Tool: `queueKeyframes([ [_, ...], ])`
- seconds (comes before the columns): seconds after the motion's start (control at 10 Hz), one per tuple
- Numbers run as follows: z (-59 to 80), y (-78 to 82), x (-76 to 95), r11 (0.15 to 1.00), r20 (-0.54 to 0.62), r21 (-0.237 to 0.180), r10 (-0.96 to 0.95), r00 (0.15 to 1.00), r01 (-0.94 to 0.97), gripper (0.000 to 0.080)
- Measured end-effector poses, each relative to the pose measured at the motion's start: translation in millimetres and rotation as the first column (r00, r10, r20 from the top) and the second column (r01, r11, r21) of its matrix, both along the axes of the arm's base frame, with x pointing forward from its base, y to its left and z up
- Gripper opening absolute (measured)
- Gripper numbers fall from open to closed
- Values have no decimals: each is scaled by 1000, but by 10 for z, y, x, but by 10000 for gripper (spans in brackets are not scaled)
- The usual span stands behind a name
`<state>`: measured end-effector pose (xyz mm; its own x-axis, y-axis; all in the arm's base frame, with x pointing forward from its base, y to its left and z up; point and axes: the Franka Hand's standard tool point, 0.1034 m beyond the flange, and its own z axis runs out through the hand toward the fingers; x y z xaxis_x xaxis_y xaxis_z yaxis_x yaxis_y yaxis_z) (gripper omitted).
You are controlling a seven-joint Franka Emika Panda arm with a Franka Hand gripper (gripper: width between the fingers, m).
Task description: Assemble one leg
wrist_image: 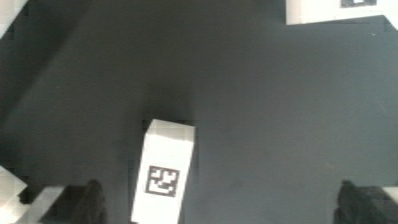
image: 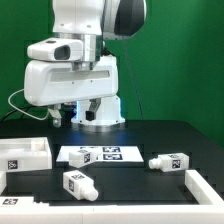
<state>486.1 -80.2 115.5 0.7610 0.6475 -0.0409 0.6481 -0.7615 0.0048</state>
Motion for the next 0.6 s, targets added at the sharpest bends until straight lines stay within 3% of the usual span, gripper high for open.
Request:
queueKeyframes([
  [0.2, -26, -436, -382, 993, -17, 0, -119, 993, 119, 650],
  [0.3, -38, -681, -540, 985, -42, 24, -167, 985, 168, 650],
  [0.4, -32, -833, -565, 975, -65, 38, -218, 974, 220, 650],
  [0.6, -44, -718, -520, 982, -57, 37, -184, 981, 186, 650],
])
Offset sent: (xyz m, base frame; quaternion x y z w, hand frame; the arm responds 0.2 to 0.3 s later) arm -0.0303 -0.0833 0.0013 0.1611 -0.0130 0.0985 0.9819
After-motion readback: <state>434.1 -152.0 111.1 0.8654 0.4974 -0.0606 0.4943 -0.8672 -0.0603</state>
